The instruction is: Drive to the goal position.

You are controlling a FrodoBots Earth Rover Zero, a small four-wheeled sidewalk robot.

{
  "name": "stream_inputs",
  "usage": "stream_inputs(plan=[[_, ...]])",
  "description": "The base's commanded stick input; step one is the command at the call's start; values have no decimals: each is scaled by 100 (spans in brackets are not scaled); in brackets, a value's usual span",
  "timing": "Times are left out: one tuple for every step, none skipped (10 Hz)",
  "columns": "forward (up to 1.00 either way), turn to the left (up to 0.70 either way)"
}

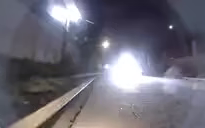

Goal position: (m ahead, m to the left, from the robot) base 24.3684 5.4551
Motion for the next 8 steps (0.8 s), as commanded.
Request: stream_inputs(plan=[[50,0],[50,0],[50,0],[50,0],[50,0],[50,0],[50,0],[50,0]])
